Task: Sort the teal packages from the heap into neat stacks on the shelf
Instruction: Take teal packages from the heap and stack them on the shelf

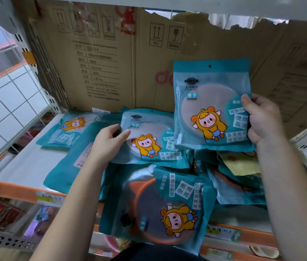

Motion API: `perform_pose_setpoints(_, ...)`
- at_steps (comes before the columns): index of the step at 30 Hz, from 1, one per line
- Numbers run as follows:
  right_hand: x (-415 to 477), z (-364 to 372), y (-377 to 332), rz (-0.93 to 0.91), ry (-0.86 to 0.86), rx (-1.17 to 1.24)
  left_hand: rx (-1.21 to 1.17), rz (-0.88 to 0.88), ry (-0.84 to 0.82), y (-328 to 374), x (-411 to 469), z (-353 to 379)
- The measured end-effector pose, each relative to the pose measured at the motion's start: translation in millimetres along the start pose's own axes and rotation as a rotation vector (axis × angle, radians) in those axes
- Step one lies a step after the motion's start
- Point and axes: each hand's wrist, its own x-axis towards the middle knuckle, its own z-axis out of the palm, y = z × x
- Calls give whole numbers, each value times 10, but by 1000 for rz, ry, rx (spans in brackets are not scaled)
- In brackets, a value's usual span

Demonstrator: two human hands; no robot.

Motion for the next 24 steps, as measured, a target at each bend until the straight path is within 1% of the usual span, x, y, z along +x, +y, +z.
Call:
perform_pose_setpoints(3,21,8,0,2,-9,-11,188,74,-41,12,-22,18)
perform_pose_setpoints(5,24,15,-3,2,-11,-16,331,208,-17,-3,-28,-23)
perform_pose_setpoints(7,23,20,-2,0,-11,-17,347,392,9,37,-74,-75)
perform_pose_setpoints(8,18,26,-1,0,-15,-18,316,448,-33,73,-103,-94)
perform_pose_setpoints(10,15,37,4,0,-24,-22,249,471,-222,177,-184,-76)
perform_pose_setpoints(11,12,43,9,2,-27,-24,258,469,-332,220,-221,-40)
perform_pose_setpoints(13,8,47,18,9,-24,-22,353,482,-499,265,-277,71)
perform_pose_setpoints(14,1,47,21,12,-22,-21,402,504,-542,277,-301,138)
perform_pose_setpoints(16,-17,45,26,15,-22,-22,469,544,-582,283,-326,250)
perform_pose_setpoints(20,-67,9,28,19,-3,-13,570,555,-623,309,-330,323)
perform_pose_setpoints(22,-100,-29,24,25,11,-10,589,587,-637,314,-334,318)
perform_pose_setpoints(24,-149,-74,11,22,23,-13,551,597,-648,314,-335,280)
